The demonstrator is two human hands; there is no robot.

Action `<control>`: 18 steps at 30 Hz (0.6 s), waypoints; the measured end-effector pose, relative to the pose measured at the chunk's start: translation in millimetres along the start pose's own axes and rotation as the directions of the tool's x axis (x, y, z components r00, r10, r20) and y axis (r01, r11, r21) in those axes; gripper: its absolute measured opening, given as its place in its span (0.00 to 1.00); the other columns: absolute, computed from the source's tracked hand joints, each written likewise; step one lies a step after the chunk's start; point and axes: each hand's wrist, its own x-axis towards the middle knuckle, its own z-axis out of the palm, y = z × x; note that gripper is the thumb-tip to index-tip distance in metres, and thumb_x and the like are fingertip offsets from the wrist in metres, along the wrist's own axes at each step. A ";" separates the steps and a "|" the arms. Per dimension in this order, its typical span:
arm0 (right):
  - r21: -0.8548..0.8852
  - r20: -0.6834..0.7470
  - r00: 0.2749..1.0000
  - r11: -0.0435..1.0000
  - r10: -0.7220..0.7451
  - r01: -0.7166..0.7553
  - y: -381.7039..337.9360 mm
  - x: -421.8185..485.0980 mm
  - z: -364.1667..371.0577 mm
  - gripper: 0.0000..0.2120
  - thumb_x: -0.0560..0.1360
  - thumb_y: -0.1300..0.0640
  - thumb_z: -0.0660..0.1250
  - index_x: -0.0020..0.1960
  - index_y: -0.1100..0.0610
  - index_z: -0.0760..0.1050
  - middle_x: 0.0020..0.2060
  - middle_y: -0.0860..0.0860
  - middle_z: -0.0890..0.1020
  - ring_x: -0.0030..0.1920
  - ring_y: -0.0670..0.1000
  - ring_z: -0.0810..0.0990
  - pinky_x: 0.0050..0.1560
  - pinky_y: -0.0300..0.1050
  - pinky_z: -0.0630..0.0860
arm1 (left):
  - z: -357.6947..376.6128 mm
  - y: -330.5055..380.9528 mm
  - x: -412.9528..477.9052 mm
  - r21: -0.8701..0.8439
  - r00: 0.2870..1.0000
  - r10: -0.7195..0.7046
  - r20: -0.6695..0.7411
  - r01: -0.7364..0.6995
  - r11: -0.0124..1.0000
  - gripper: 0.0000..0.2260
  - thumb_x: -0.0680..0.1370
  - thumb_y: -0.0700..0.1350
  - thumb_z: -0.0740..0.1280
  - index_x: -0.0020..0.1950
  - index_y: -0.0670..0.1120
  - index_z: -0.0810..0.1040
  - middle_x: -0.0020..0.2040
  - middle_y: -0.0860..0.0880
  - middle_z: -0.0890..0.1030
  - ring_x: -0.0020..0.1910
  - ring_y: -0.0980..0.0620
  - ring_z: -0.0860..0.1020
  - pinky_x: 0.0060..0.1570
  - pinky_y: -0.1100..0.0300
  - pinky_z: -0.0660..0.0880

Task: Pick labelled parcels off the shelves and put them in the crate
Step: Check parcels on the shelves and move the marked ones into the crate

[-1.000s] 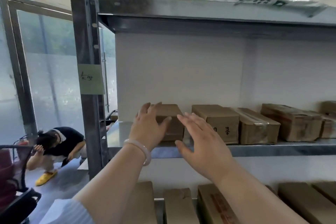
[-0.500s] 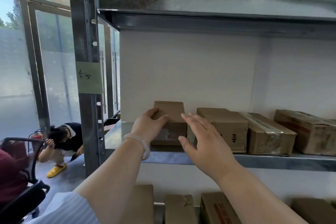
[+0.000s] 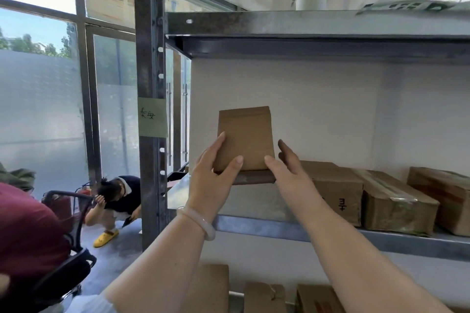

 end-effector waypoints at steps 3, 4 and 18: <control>0.124 0.047 0.997 0.991 -0.055 0.049 0.1 -4.0 2.8 0.26 0.78 0.46 0.65 0.74 0.39 0.62 0.67 0.43 0.72 0.65 0.41 0.72 0.68 0.43 0.68 | -0.3 1.5 -0.9 0.073 0.999 -0.014 0.028 0.012 0.997 0.25 0.77 0.54 0.69 0.72 0.64 0.66 0.68 0.54 0.68 0.65 0.57 0.69 0.59 0.67 0.68; 0.146 0.035 0.996 0.986 -0.081 0.075 0.6 -5.7 3.4 0.25 0.78 0.49 0.65 0.74 0.41 0.64 0.65 0.42 0.74 0.62 0.39 0.73 0.64 0.38 0.70 | -0.4 1.7 -1.0 0.095 0.999 -0.031 0.031 0.027 0.995 0.25 0.77 0.53 0.69 0.72 0.64 0.66 0.67 0.54 0.67 0.64 0.57 0.68 0.57 0.68 0.67; -0.438 -0.042 0.931 0.844 -0.362 0.308 20.8 -23.1 15.2 0.35 0.68 0.44 0.75 0.72 0.40 0.64 0.70 0.39 0.62 0.70 0.44 0.63 0.68 0.46 0.69 | 13.5 13.5 -0.6 0.087 0.978 -0.164 0.126 0.153 0.984 0.27 0.72 0.59 0.73 0.70 0.60 0.70 0.63 0.55 0.70 0.61 0.56 0.73 0.52 0.66 0.73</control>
